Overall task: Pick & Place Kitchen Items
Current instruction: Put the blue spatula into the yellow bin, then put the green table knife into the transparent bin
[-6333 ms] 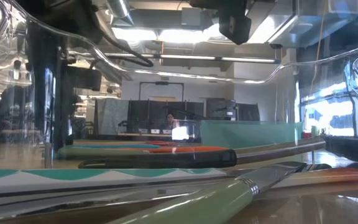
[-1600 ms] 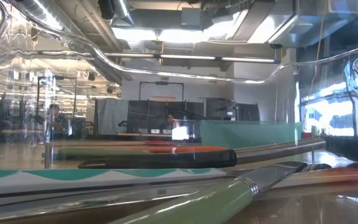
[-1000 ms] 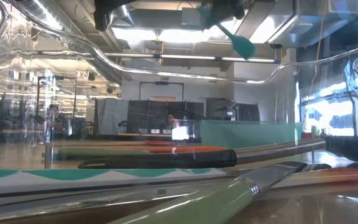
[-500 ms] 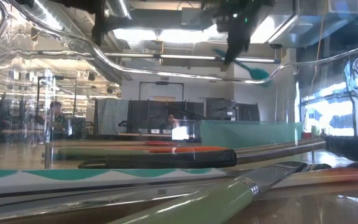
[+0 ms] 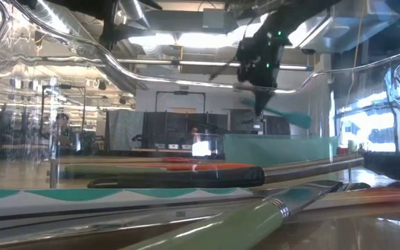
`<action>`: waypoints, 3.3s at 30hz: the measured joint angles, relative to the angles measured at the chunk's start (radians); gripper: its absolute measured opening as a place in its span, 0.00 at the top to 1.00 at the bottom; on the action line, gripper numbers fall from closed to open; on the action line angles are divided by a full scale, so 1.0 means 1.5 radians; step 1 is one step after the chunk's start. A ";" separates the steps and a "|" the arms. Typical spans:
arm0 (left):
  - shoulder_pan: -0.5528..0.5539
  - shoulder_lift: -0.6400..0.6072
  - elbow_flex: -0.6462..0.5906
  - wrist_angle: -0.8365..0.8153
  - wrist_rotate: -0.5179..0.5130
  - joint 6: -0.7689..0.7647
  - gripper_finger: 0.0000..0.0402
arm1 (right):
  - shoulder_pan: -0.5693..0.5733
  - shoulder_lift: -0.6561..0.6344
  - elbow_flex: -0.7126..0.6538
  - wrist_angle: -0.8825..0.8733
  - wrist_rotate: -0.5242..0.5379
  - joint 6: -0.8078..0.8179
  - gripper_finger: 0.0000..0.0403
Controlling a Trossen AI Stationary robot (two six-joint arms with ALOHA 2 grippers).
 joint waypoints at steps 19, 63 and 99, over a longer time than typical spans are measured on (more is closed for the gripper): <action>-0.005 0.000 0.000 -0.007 -0.028 0.024 0.43 | -0.002 0.010 -0.045 0.037 0.017 -0.113 0.95; 0.001 0.040 0.001 -0.010 -0.023 0.017 0.43 | -0.005 0.088 -0.045 0.072 -0.020 -0.077 0.92; 0.085 0.039 0.000 0.029 0.131 0.073 0.43 | 0.070 0.071 0.355 -0.253 -0.256 0.088 0.79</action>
